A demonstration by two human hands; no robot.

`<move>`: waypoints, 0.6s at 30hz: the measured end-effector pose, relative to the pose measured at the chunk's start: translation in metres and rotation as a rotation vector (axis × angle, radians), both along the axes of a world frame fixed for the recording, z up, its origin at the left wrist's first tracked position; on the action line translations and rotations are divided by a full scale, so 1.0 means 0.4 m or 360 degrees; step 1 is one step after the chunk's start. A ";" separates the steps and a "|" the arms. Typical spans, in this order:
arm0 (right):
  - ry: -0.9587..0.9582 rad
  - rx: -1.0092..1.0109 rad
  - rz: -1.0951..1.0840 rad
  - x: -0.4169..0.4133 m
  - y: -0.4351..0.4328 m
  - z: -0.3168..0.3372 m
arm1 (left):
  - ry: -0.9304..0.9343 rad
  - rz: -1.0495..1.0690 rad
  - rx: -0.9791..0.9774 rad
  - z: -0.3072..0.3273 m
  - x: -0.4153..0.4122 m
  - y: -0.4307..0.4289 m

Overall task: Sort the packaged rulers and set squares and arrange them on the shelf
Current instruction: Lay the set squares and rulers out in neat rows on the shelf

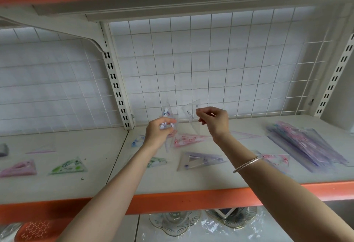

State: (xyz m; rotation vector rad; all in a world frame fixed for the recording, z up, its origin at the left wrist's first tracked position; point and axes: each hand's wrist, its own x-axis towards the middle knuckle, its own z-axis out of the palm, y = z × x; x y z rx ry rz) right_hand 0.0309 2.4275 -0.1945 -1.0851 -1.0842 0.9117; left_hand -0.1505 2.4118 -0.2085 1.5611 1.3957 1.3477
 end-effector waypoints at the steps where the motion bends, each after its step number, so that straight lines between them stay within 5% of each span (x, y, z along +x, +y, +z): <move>1: -0.0165 0.0120 -0.0042 -0.003 -0.002 -0.001 | -0.0067 -0.0029 -0.0041 0.006 0.004 -0.001; 5: -0.0926 0.0758 -0.0081 -0.011 -0.006 -0.031 | -0.0363 -0.0041 -0.0213 0.025 0.018 0.009; 8: -0.1242 0.0949 0.0015 -0.012 -0.009 -0.052 | -0.0344 0.0005 -0.0207 0.028 0.023 0.012; 18: -0.1772 0.0701 0.0232 0.030 -0.011 -0.032 | -0.0010 0.0029 -0.0328 0.015 0.010 0.005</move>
